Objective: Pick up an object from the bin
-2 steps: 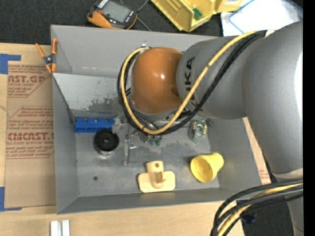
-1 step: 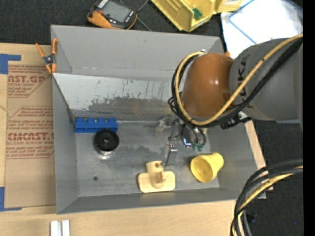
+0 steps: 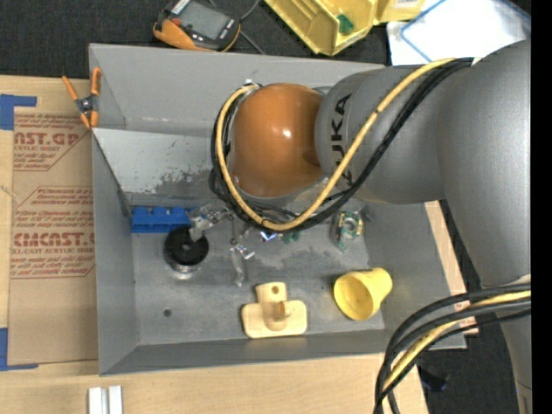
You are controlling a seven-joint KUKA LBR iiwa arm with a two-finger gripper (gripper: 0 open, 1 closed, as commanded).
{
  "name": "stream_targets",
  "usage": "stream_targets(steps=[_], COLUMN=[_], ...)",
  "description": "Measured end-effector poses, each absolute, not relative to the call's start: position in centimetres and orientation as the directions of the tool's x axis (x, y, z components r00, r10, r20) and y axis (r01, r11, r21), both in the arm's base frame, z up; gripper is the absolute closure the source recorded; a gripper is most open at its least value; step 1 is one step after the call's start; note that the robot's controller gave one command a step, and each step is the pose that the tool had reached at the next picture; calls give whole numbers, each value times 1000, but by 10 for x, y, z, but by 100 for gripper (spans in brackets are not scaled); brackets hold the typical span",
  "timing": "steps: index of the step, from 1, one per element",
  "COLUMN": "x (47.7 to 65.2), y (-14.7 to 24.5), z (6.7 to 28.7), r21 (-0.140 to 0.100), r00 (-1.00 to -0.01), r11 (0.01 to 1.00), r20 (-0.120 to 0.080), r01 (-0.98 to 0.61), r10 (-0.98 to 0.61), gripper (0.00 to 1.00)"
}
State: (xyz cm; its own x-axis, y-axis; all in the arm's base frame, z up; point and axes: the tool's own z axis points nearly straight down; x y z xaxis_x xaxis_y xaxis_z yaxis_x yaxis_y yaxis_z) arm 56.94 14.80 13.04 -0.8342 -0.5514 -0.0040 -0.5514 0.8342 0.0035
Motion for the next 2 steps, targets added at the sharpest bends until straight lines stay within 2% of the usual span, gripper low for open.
stream_targets(steps=[1,2], x=[513,579], y=[67,186], z=[77,81], r21=[6,-5], r00=[-984,-746], r11=[984,747], r20=[-33,-43], r01=[-176,-665], r10=[-176,-665], gripper=[0,100])
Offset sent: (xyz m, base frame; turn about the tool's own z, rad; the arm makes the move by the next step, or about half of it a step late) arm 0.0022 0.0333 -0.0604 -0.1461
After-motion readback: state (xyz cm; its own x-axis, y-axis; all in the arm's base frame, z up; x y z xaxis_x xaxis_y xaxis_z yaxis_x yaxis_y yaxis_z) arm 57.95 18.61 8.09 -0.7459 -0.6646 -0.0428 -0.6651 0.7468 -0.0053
